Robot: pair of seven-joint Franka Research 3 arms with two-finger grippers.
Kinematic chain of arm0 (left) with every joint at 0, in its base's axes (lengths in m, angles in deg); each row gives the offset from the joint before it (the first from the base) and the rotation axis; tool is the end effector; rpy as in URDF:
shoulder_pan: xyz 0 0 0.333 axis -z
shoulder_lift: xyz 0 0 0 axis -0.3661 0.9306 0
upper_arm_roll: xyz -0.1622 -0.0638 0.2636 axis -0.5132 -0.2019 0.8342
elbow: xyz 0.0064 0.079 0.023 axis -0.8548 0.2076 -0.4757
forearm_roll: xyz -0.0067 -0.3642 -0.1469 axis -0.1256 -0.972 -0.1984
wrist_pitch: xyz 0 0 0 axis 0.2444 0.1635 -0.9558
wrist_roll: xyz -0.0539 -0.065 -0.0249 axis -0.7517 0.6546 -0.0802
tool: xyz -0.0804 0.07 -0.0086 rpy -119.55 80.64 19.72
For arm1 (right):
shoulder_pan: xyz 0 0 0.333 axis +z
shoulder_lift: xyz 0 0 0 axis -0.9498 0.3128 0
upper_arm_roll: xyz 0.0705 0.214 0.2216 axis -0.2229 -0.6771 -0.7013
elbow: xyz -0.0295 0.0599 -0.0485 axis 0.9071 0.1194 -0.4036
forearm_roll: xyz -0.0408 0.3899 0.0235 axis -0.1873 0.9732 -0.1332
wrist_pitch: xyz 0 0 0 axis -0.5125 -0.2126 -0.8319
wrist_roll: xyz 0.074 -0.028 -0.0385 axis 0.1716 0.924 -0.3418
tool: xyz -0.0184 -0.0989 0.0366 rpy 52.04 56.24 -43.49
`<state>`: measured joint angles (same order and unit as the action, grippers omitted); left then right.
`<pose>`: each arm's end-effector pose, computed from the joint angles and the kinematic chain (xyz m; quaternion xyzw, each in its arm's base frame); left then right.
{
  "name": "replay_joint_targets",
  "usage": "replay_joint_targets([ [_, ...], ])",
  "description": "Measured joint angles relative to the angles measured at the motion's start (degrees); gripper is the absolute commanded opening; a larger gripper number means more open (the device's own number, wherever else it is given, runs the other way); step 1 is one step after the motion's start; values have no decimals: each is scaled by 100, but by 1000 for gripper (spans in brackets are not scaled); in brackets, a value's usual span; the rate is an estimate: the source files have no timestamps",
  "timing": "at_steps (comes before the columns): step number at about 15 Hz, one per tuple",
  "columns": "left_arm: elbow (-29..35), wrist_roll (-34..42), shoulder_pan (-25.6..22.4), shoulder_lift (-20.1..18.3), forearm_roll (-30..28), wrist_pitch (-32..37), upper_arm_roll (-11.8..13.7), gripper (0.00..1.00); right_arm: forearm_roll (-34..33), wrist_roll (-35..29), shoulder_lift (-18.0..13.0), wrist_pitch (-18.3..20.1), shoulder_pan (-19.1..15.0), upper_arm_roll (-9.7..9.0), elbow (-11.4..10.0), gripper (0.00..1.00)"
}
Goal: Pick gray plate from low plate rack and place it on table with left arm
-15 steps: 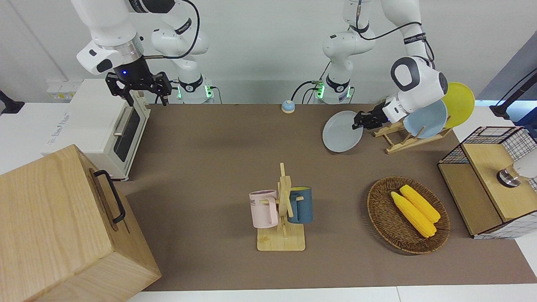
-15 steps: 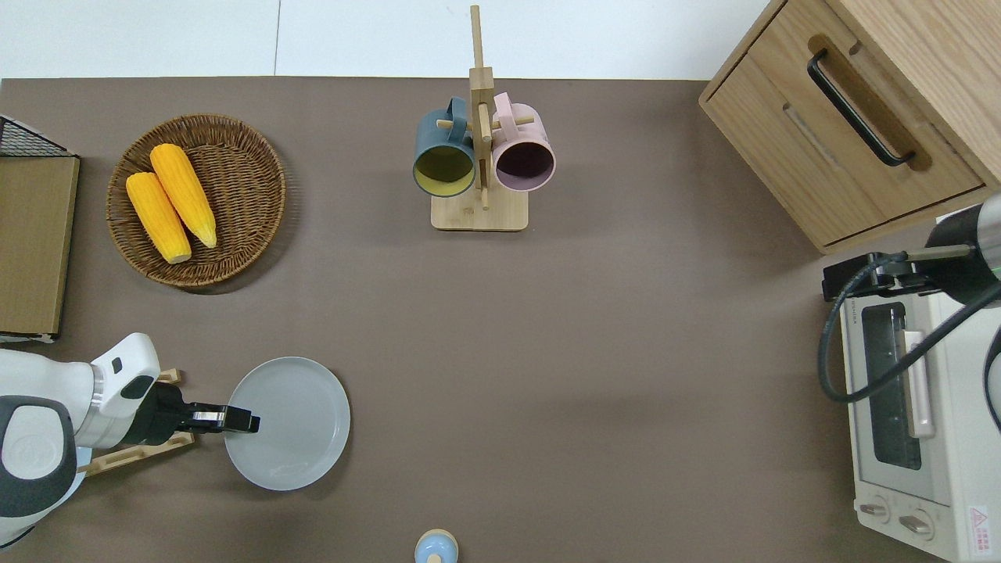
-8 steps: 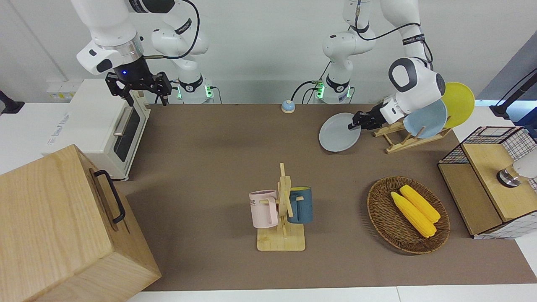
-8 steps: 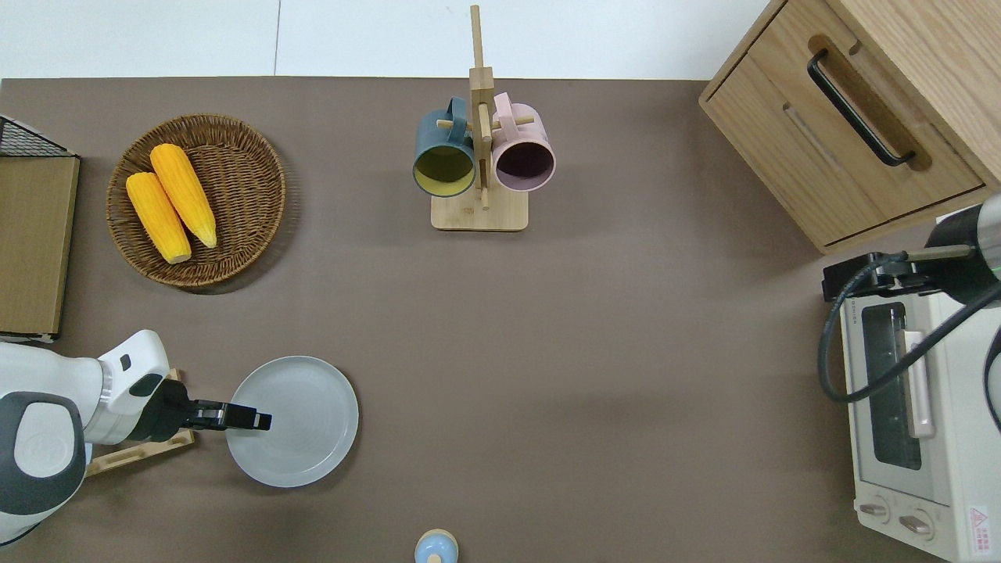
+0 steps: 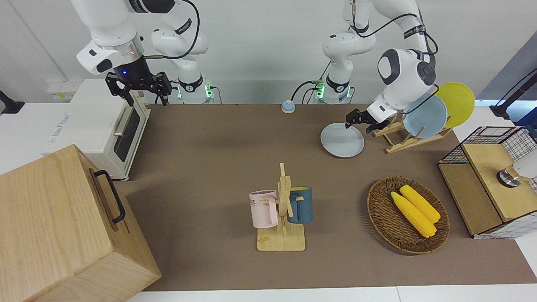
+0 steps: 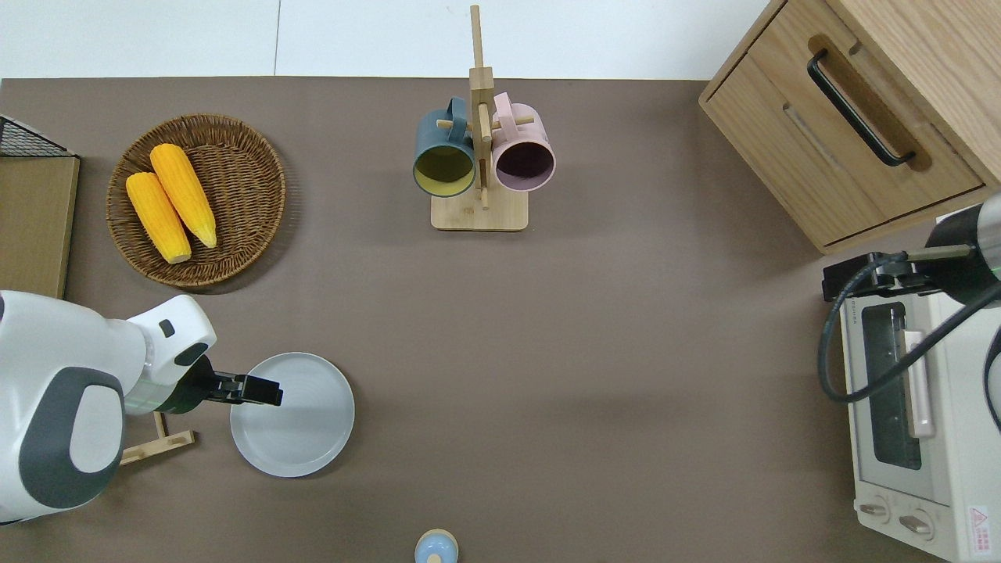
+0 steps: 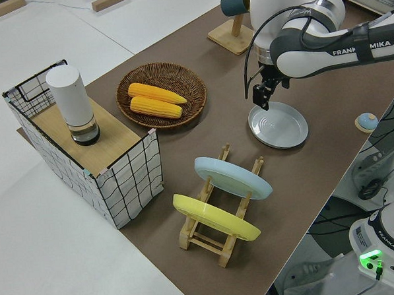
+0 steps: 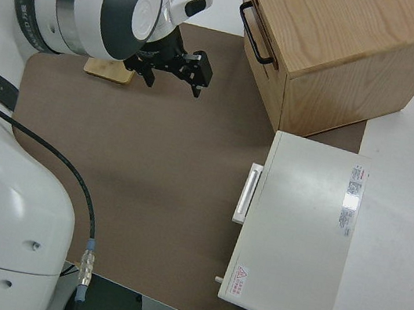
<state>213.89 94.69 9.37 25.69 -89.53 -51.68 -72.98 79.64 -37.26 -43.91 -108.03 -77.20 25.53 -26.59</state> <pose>0.4752 -0.0311 0.4039 0.9871 -0.0609 -0.0895 0.1179 0.5515 0.0297 0.6412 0.9997 0.0056 -0.0224 0.0119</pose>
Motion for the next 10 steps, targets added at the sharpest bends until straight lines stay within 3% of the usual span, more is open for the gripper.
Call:
replay_joint_targets([
  [3,-240,-219,13,-9,319,69,-150,1000,0,0,0,0,0,0,0,983],
  [10,-1501,-1226,13,-75,956,822,-140,1000,0,0,0,0,0,0,0,983],
])
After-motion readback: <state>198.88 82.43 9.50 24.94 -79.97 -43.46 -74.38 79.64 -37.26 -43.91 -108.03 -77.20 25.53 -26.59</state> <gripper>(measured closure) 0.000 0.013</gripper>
